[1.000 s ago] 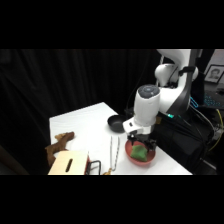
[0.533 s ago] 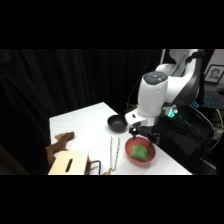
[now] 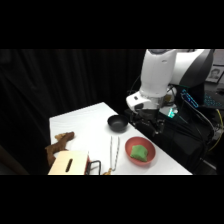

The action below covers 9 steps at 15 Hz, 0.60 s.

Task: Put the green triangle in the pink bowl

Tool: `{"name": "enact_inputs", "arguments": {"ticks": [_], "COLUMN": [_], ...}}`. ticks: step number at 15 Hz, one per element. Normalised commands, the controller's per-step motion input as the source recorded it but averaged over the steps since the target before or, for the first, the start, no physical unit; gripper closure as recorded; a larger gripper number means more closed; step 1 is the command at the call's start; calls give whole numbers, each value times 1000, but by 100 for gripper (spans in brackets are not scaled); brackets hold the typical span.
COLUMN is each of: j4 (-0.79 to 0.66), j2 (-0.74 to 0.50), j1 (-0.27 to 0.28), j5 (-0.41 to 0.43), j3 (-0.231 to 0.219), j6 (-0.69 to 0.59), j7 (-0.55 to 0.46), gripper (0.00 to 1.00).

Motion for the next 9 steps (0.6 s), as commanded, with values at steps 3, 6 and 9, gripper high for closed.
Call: {"name": "enact_inputs", "arguments": {"ticks": [3,6,9], "j4": [132,184,190], "j2": [-279,-162,-84], "j1": [-43,-51,-56], "j5": [125,105,116], "j3": [-15,-31,-40], "j6": [-340,-291,-237], "j7": [-87,-96,-118], "gripper": [0,0,0]}}
